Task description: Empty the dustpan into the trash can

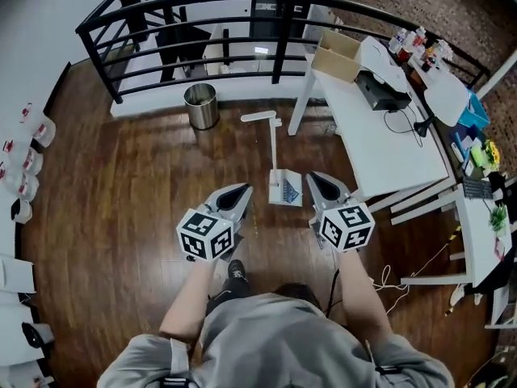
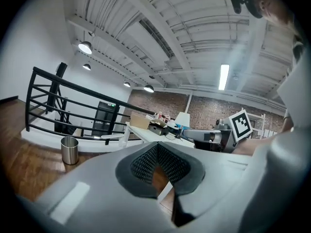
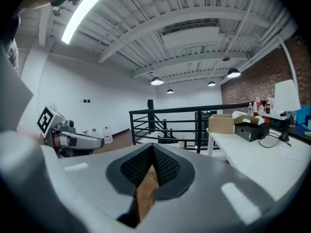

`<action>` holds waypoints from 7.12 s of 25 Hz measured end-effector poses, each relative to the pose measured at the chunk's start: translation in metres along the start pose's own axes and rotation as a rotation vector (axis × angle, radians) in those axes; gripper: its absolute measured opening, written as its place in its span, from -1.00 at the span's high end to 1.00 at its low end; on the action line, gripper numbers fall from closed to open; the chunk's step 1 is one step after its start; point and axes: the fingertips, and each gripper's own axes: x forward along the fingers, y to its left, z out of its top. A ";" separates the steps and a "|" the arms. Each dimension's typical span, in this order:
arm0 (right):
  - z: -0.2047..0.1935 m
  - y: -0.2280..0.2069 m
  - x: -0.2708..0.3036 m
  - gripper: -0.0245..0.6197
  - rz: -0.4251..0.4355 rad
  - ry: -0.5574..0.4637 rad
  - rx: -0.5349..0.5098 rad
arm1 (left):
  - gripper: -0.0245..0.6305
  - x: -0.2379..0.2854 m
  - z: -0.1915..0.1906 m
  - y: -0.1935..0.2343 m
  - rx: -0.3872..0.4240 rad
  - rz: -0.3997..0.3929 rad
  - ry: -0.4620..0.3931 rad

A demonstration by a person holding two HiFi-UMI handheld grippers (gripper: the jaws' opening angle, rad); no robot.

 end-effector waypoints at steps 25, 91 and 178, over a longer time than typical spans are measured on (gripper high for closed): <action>-0.084 -0.133 0.288 0.06 -0.098 0.241 0.007 | 0.91 0.151 0.039 0.172 -0.002 0.061 0.119; 0.292 0.044 0.695 0.27 0.132 0.120 -0.232 | 0.91 0.126 0.233 0.558 0.021 0.142 -0.056; 0.384 -0.244 1.012 0.27 0.086 -0.202 0.395 | 0.91 0.393 0.374 0.805 -0.010 0.141 -0.033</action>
